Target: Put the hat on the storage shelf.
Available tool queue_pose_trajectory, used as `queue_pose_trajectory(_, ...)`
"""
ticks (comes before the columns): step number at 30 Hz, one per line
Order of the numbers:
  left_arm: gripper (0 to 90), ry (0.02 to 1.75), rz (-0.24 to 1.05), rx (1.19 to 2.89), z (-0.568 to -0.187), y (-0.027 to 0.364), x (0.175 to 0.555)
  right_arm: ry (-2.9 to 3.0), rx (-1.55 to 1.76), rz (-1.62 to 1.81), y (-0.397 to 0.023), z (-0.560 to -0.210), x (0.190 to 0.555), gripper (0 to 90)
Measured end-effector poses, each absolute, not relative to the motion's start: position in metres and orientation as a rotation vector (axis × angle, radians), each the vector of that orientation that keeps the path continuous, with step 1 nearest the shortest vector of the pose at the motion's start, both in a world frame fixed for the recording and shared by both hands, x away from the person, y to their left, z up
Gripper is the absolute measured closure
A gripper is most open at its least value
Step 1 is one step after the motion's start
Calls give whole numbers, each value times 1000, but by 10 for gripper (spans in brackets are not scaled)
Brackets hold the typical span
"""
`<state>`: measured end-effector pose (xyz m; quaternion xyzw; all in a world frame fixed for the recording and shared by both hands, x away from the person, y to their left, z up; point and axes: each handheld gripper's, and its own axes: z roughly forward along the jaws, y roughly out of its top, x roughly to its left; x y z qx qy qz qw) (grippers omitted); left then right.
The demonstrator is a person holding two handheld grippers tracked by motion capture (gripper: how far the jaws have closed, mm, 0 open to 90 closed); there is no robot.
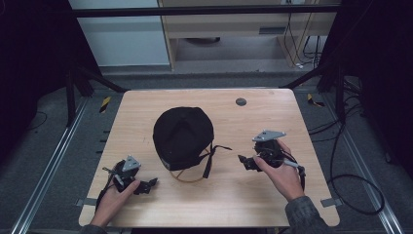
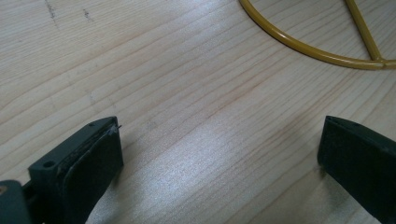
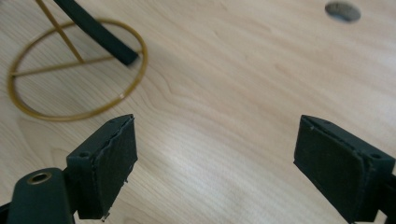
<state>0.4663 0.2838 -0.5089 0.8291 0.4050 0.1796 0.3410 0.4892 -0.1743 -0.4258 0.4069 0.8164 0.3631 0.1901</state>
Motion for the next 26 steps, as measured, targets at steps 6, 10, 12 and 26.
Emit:
queue_pose_trajectory(6, 0, 1054, 468, 2157, -509, 284, 466, 2305, 1225, 983, -180, -455, 490, 133)
queue_pose_trajectory(10, 0, 1055, 468, 2157, -509, 284, 466, 2301, 1292, 960, -184, -478, 490, 133)
queue_pose_trajectory(12, 0, 1056, 468, 2157, -509, 284, 466, 2303, 1300, 952, -185, -481, 490, 133)
queue_pose_trajectory(26, 0, 1062, 468, 2153, -509, 284, 465, 2240, 1308, 921, -183, -508, 485, 57)
